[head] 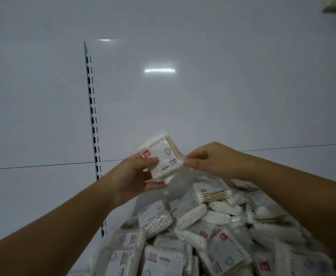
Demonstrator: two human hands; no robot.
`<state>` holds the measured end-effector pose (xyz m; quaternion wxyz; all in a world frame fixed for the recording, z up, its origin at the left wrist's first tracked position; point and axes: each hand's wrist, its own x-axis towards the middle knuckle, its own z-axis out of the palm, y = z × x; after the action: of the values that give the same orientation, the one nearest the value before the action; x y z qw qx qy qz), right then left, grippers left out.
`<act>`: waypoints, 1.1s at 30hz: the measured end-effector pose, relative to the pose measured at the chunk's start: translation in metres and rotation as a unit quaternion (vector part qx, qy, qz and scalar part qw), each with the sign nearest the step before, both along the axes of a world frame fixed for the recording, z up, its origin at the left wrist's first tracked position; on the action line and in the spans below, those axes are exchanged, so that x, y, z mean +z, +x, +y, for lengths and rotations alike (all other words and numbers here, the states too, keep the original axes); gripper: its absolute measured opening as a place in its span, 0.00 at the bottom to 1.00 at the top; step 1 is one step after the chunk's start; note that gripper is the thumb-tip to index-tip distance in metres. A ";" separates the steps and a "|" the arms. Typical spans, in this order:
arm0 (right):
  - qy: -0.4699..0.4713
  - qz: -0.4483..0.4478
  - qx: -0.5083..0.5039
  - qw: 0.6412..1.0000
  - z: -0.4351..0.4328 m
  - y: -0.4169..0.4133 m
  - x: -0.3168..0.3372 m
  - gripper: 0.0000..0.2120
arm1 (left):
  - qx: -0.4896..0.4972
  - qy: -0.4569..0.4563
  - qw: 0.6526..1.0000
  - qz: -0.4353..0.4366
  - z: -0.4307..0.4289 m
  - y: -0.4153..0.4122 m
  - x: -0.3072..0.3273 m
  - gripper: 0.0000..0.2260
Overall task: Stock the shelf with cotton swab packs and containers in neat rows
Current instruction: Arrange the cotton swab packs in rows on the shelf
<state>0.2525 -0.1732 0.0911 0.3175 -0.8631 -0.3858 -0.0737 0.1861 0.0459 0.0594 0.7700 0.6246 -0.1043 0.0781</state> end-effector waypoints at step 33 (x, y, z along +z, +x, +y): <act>0.062 0.074 0.390 0.916 0.365 -0.286 -0.029 0.33 | 0.399 0.125 0.906 0.069 0.256 -0.395 -0.049 0.08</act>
<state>-0.0338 0.1923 0.0622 0.4012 -0.6258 -0.6619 0.0965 -0.2092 0.3017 0.0106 0.5955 0.7089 0.1985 0.3217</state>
